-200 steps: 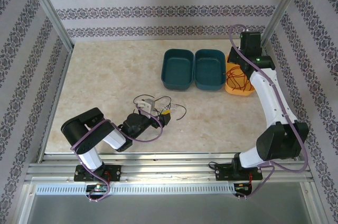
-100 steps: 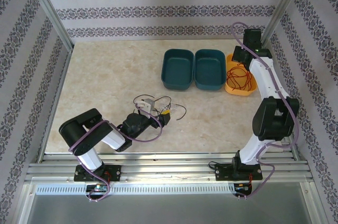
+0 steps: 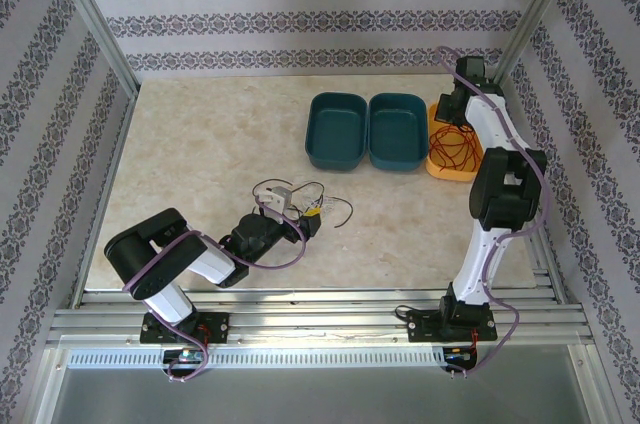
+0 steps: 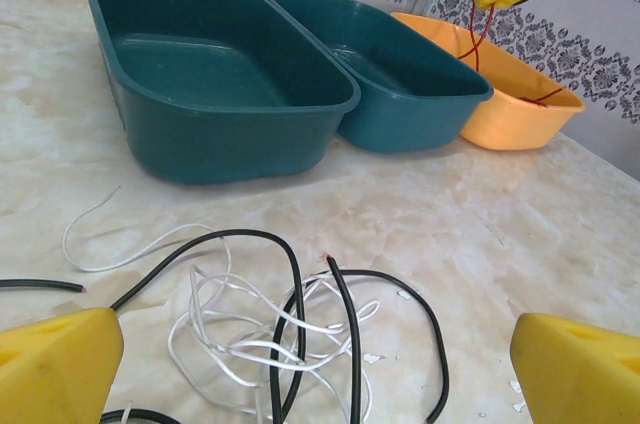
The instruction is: Untangle the cables
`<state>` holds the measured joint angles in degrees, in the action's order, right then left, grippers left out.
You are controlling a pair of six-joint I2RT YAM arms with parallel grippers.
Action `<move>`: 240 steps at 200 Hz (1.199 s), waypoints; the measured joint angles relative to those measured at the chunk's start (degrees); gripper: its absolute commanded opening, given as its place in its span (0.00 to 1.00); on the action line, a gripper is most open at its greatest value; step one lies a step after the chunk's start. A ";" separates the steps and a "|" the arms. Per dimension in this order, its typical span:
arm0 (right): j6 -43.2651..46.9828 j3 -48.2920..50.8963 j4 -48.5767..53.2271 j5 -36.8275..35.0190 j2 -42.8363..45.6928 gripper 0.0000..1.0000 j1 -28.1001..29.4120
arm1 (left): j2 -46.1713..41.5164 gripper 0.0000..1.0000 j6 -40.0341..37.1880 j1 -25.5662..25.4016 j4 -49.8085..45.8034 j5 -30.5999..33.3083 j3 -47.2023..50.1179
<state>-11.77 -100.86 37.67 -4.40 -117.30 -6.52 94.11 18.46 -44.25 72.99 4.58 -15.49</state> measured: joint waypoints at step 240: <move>-1.88 8.41 3.08 10.43 14.93 0.55 -1.84 | -15.76 0.99 -0.42 0.00 -23.76 3.82 -4.17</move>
<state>-13.65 -92.44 40.75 6.02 -102.37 -8.36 78.35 18.04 -44.25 49.23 8.40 -19.66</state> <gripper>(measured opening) 0.551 0.993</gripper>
